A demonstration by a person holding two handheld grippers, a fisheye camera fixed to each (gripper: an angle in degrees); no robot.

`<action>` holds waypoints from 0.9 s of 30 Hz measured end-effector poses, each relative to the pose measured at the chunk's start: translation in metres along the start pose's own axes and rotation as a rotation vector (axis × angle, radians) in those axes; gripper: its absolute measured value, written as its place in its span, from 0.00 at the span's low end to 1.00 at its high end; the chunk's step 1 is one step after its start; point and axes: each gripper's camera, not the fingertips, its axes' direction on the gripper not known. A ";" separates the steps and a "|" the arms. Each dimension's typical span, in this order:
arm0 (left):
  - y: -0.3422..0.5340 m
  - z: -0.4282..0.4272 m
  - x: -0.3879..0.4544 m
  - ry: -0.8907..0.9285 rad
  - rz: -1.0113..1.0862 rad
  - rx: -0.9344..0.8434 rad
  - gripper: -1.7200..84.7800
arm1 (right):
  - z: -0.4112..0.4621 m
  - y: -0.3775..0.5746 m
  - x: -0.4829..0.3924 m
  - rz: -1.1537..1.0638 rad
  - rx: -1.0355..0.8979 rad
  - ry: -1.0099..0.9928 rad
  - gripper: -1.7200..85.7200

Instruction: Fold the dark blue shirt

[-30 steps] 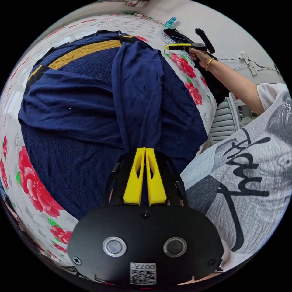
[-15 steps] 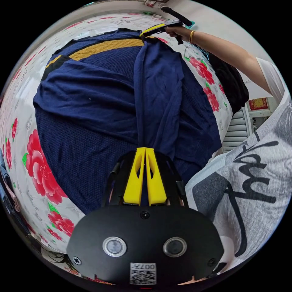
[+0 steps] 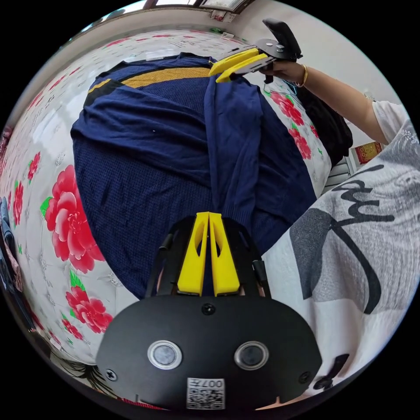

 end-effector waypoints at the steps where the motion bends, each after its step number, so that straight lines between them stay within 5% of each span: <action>1: 0.003 0.000 0.002 0.003 0.001 -0.002 0.01 | 0.017 -0.014 -0.017 -0.079 -0.062 -0.008 0.04; 7: 0.027 0.000 0.010 0.023 0.008 -0.008 0.01 | 0.070 -0.062 -0.031 -0.200 -0.242 0.016 0.02; 14: 0.060 -0.017 0.003 0.020 -0.039 0.059 0.01 | 0.015 -0.068 -0.053 0.038 0.043 -0.157 0.04; 27: 0.116 -0.041 -0.018 -0.025 -0.061 0.082 0.01 | 0.095 -0.090 -0.146 0.057 -0.177 -0.199 0.03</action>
